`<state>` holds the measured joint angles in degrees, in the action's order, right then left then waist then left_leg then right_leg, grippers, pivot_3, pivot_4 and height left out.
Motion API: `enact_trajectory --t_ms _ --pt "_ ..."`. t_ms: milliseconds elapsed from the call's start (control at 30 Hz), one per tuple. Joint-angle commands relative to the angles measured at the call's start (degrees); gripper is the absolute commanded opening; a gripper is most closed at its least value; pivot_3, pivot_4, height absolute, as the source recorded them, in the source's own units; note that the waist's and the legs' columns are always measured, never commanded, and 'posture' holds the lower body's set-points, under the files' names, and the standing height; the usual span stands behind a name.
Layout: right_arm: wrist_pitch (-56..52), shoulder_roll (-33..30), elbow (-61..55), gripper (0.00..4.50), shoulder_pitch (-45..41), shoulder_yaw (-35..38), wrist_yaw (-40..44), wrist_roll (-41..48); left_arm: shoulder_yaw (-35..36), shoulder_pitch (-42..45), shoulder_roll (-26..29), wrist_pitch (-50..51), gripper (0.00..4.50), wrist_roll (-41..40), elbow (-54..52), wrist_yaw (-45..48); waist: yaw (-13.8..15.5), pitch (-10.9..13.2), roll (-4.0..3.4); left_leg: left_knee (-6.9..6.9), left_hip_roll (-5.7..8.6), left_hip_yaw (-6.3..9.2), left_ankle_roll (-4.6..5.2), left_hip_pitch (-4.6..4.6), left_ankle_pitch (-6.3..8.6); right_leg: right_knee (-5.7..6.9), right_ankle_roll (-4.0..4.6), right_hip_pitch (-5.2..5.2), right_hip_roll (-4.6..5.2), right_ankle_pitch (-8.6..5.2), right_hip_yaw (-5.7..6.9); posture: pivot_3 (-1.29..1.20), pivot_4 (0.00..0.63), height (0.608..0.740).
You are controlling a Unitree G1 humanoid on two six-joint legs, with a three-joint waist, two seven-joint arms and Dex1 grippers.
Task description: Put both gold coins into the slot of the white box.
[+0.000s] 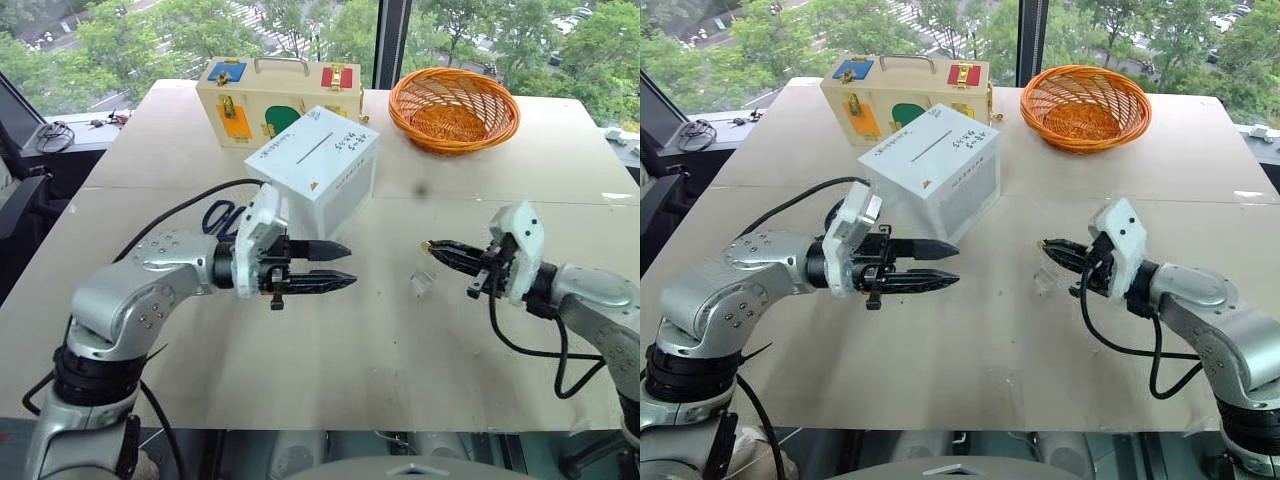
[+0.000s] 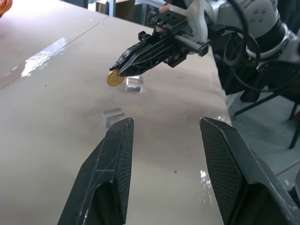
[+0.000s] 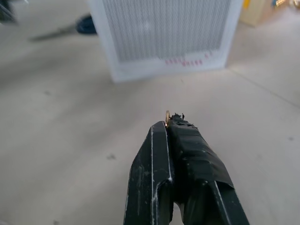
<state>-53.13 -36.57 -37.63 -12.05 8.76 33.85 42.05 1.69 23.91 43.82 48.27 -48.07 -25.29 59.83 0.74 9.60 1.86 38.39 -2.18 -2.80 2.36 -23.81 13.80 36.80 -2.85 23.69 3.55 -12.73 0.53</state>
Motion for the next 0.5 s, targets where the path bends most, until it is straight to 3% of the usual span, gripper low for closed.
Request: enact_trajectory --t_ms 33,100,300,500 --pt "-1.7 0.6 -5.6 0.01 -4.1 6.0 -0.9 16.3 -0.6 5.9 -2.1 2.2 2.0 -3.6 2.3 0.4 0.0 0.0 -0.01 0.0 -0.01 0.01 0.0 -0.01 0.0 0.0 0.0 0.0 -0.01 0.0 0.0 0.0 0.15 0.74" --pt "-2.2 -0.2 -6.8 0.0 -6.6 7.3 -3.5 25.2 -2.0 9.4 -3.5 2.3 1.52 -3.1 4.1 1.0 0.0 0.1 -0.02 0.01 0.0 0.03 0.0 -0.02 0.0 0.01 -0.01 0.0 -0.04 0.01 0.01 0.0 0.15 0.74" --pt "-1.4 -4.7 -7.4 0.0 -9.1 6.8 -10.0 35.6 -3.6 14.7 -5.9 2.9 1.52 -3.0 7.3 2.0 0.0 0.1 -0.02 -0.03 0.02 0.0 0.01 -0.03 0.0 -0.04 0.0 -0.01 -0.03 0.0 -0.01 0.0 0.15 0.74" --pt "0.3 -7.2 -7.4 0.0 -10.2 5.0 -13.3 38.6 -3.5 17.8 -7.3 4.8 1.52 -5.0 8.6 2.9 0.0 0.1 -0.02 -0.03 0.03 0.02 0.01 -0.05 0.0 -0.04 0.0 0.0 -0.04 0.0 -0.01 0.0 0.15 0.74"
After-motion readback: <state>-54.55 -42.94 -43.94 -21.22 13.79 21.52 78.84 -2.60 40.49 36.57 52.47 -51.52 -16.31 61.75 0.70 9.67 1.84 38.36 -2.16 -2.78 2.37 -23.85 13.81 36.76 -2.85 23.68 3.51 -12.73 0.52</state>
